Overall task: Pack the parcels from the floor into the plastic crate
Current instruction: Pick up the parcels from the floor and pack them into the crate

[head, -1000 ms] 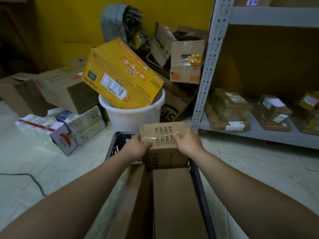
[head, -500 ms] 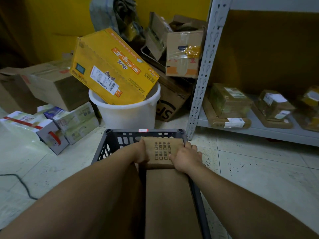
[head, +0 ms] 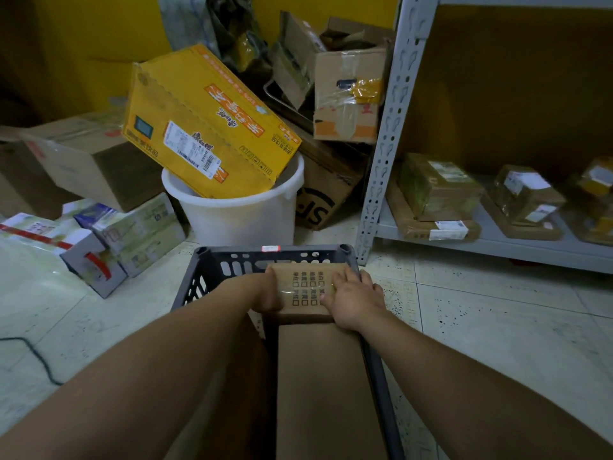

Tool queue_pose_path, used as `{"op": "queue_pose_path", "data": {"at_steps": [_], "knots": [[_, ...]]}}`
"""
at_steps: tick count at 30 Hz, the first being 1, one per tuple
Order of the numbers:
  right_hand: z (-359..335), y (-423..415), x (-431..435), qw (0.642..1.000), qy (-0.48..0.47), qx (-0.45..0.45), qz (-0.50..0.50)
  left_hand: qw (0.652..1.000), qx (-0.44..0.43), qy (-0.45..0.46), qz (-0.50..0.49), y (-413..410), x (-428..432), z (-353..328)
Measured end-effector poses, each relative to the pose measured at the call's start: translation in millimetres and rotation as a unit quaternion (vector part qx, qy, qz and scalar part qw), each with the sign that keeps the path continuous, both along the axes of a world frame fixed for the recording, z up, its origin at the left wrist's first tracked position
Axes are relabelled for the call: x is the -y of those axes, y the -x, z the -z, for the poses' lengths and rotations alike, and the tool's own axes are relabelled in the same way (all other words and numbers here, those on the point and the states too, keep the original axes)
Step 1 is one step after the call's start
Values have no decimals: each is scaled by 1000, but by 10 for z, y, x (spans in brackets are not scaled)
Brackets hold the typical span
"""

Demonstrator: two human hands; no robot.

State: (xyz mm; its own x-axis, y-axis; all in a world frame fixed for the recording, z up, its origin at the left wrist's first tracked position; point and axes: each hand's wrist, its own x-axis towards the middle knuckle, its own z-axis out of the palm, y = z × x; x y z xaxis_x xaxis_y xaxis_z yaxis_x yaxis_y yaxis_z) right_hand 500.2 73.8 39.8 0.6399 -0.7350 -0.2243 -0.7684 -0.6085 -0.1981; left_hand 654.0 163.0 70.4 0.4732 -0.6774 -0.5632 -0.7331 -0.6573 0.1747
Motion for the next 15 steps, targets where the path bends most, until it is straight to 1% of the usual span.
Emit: {"op": "queue_pose_path", "data": {"at_steps": [2,5,8,10,12,15], "knots": [[-36,-6,-44,1000,-6,14,2,999,-5,28,-32,11,-95,-130],[-118,-67,-206,999,-11,38,-2,997,4,66,-46,3,-315,-367],[-261,-170,-393,999,-12,41,-18,994,-4,102,-49,-23,-581,-559],[-370,-248,-553,998,-25,41,-30,989,-15,119,-83,-69,-813,-606],[-488,-306,-735,997,-51,54,-27,985,-21,131,-107,-93,-1063,-616],[-644,-358,-1048,987,-132,89,-9,982,-41,128,-131,-100,-1454,-594]]}}
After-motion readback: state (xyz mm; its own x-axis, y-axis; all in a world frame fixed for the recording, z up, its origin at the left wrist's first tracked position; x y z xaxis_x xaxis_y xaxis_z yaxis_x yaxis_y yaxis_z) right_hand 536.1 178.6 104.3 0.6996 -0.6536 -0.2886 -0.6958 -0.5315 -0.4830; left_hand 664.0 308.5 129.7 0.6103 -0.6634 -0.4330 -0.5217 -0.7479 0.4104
